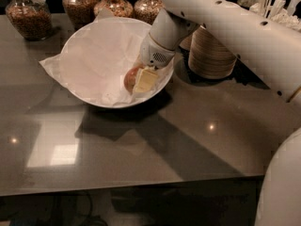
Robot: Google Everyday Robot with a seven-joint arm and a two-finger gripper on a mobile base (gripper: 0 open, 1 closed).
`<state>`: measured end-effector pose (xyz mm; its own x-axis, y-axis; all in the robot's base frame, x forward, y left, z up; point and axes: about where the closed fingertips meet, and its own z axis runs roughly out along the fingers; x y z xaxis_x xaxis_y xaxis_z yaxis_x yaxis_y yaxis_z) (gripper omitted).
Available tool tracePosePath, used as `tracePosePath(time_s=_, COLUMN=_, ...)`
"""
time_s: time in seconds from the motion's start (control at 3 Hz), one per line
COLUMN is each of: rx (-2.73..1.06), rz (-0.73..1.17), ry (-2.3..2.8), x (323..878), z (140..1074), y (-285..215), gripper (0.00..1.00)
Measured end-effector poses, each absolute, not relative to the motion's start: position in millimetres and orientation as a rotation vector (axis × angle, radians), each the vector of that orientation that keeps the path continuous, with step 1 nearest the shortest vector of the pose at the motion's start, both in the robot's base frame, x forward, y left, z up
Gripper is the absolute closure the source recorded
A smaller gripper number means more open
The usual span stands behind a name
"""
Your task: Pick apple from white bowl
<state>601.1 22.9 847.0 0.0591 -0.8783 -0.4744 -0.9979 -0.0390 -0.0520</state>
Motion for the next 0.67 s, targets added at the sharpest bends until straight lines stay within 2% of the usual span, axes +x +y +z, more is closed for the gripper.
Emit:
tracePosePath(time_s=0.33, rx=-1.978, rz=0.448, ry=1.878, x=601.0, z=846.6, y=23.0, gripper=0.45)
tracePosePath(time_s=0.67, rx=-1.978, rz=0.448, ry=1.878, x=601.0, z=846.6, y=23.0, gripper=0.69)
